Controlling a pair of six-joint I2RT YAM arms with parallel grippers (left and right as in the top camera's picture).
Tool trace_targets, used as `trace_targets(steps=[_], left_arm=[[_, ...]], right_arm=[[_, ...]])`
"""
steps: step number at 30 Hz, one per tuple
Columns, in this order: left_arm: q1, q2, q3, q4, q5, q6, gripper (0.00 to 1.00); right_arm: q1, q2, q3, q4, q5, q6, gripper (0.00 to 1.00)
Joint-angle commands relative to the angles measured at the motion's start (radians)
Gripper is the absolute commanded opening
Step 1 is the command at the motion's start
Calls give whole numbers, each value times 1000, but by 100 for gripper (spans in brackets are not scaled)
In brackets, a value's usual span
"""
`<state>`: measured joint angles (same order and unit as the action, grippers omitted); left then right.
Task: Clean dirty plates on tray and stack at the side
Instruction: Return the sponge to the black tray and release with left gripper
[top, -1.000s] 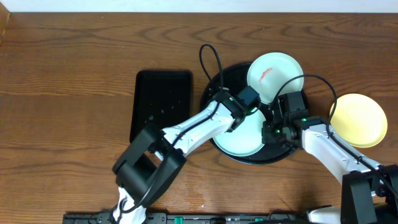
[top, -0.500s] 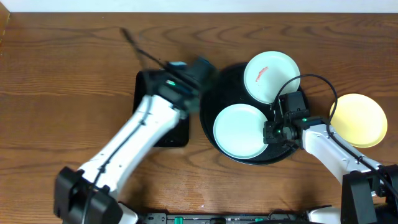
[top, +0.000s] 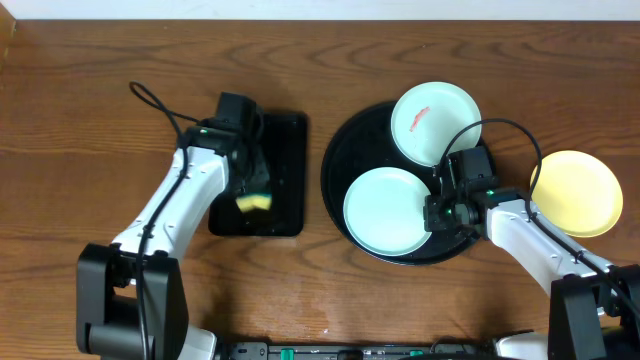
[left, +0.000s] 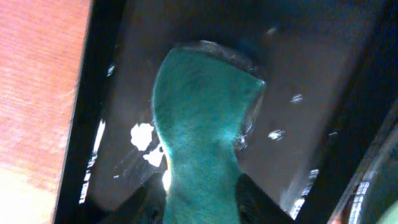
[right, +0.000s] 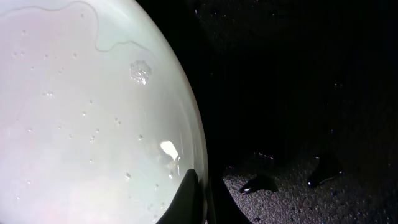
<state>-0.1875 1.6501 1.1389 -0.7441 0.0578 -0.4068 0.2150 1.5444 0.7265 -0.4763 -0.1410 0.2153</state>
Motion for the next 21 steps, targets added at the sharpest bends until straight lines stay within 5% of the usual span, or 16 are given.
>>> trace_targets(steps=[1,14,21], left_arm=[[6,-26,22,1,114,55,44],[6,-367,43,-86,204,55,79],[6,-443,43,-89,204,55,81]], right_arm=[[-4,13,-12,-6,16,-38,1],[-4,-43,17,13,-29,-60,1],[-4,-280,26,1,20,-60,1]])
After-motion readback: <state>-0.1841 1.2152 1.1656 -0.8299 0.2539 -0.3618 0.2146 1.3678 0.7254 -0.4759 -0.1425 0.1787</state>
